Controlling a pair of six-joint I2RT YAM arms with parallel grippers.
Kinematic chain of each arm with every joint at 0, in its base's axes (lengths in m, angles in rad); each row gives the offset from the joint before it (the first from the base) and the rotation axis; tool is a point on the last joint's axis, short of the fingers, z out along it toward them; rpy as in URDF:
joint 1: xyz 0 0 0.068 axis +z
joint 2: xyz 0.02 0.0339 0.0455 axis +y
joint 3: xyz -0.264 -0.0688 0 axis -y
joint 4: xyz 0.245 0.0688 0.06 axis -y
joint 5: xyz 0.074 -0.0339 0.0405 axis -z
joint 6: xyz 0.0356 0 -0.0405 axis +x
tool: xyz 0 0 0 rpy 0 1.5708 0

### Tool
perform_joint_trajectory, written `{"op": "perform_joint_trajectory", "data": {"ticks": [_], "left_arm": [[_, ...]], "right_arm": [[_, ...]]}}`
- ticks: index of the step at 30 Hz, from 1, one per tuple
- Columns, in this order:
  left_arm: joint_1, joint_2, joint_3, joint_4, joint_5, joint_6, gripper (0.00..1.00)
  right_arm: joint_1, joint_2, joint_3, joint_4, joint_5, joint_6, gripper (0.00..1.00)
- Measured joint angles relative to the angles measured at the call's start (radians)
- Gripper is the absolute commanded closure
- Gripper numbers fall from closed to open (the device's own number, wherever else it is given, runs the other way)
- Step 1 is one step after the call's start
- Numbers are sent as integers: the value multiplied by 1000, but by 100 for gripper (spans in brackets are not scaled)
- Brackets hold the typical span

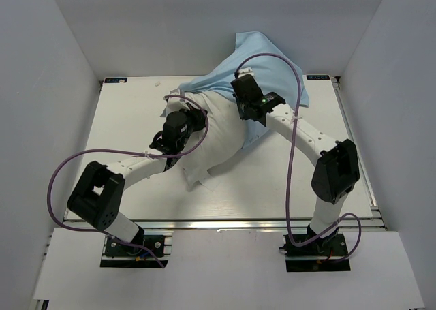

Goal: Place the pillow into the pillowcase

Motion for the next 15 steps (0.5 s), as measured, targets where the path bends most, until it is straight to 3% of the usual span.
{"op": "perform_joint_trajectory", "data": {"ticks": [2, 7, 15], "left_arm": [[0, 1, 2, 0, -1, 0, 100], [0, 24, 32, -9, -8, -5, 100], [7, 70, 71, -9, -50, -44, 100]], "right_arm": [[-1, 3, 0, 2, -11, -8, 100], [-5, -8, -2, 3, -204, -31, 100], [21, -157, -90, 27, -832, -141, 100]]}}
